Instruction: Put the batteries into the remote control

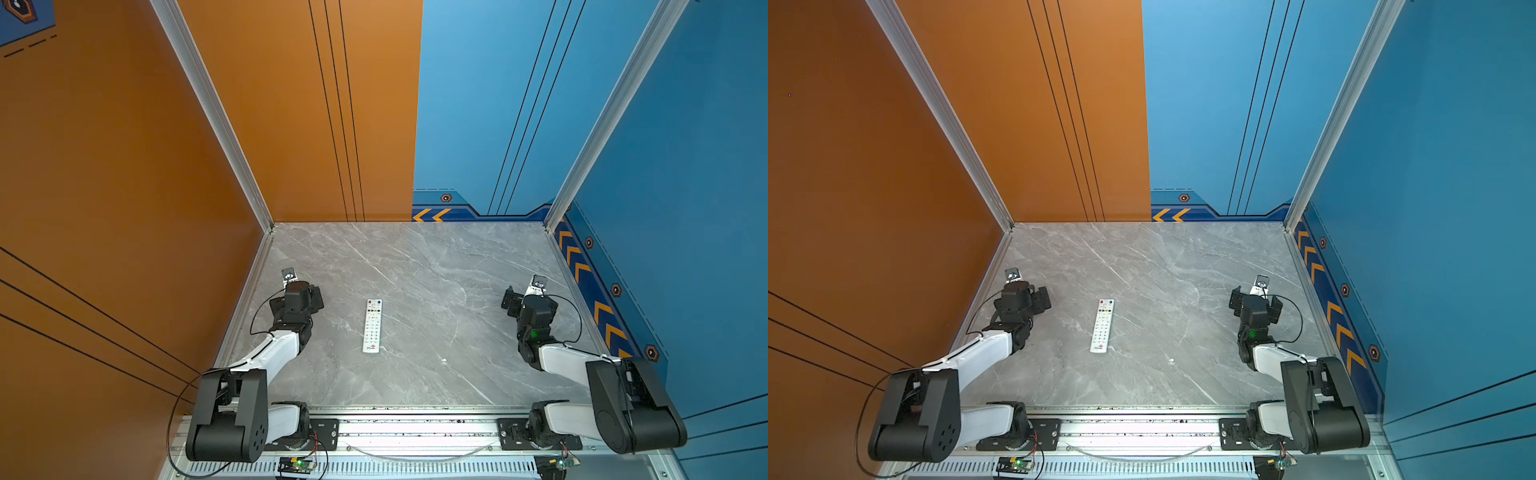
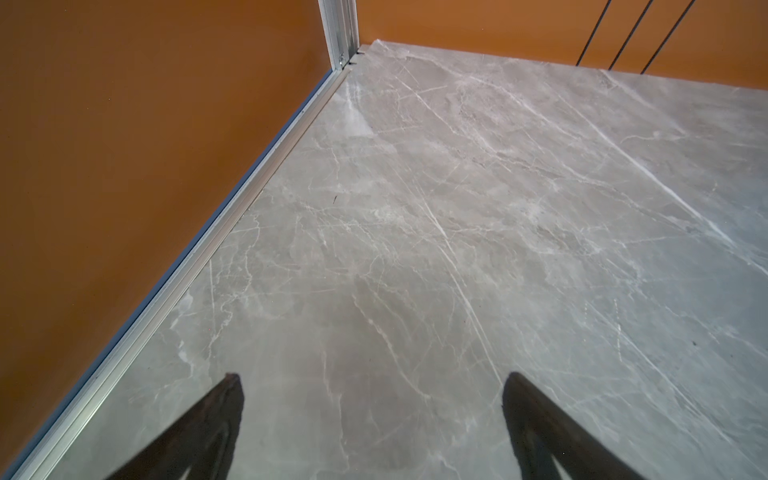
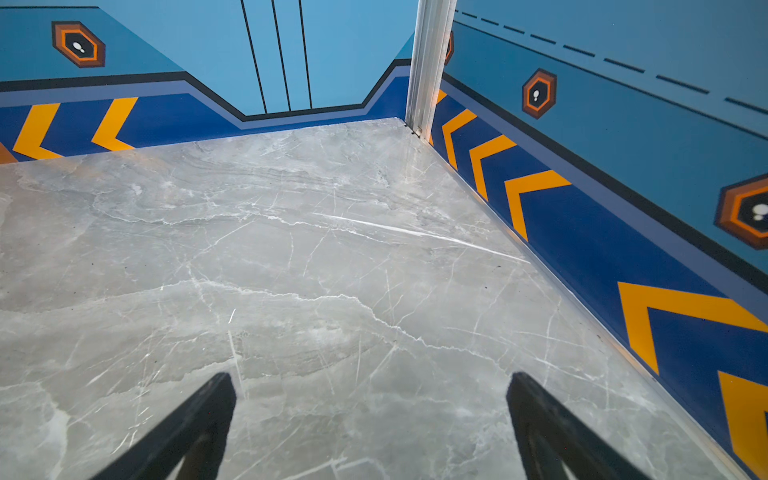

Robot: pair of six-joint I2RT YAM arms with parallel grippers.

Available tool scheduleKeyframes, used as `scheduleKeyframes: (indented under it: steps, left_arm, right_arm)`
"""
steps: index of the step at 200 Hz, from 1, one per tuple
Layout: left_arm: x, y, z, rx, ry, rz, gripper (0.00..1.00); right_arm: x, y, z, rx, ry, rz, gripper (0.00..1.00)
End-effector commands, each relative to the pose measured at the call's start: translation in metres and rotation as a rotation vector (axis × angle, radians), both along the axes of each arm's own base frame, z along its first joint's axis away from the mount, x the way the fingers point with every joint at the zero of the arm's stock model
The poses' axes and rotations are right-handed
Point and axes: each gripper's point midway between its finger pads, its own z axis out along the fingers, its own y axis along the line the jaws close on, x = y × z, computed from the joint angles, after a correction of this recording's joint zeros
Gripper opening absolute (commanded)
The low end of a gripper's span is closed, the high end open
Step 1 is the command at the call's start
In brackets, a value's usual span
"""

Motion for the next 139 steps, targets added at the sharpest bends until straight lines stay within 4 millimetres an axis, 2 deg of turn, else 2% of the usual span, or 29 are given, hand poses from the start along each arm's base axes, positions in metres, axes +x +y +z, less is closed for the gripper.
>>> scheduleKeyframes:
  steps: [1,26,40,79,92,100,117,139]
  left_arm:
    - [0.012,0.008,0.018,0.039,-0.132,0.024,0.98]
    - [0.010,0.011,0.014,0.045,-0.191,0.036,0.98]
    - [0.012,0.004,0.008,0.047,-0.192,-0.002,0.98]
    - [0.022,-0.028,-0.004,0.087,-0.193,-0.162,0.98]
    - [0.023,-0.029,-0.012,0.091,-0.194,-0.169,0.98]
    - [0.027,-0.033,-0.010,0.106,-0.216,-0.193,0.98]
    - [0.032,-0.035,-0.015,0.099,-0.144,-0.204,0.98]
    - [0.031,-0.036,-0.013,0.111,-0.167,-0.200,0.98]
  right_arm:
    - [0.007,0.001,0.013,-0.007,-0.089,0.017,1.00]
    - [0.009,0.006,0.006,-0.006,-0.117,0.048,1.00]
    - [0.009,0.009,0.003,-0.009,-0.123,0.062,1.00]
    - [0.014,-0.002,-0.006,0.011,-0.089,0.008,1.00]
    - [0.019,-0.003,-0.009,0.009,-0.060,0.003,1.00]
    - [0.023,-0.003,-0.011,0.009,-0.031,0.001,1.00]
    - [0.024,-0.003,-0.009,0.006,-0.039,0.001,1.00]
    - [0.023,-0.003,-0.010,0.007,-0.036,-0.001,1.00]
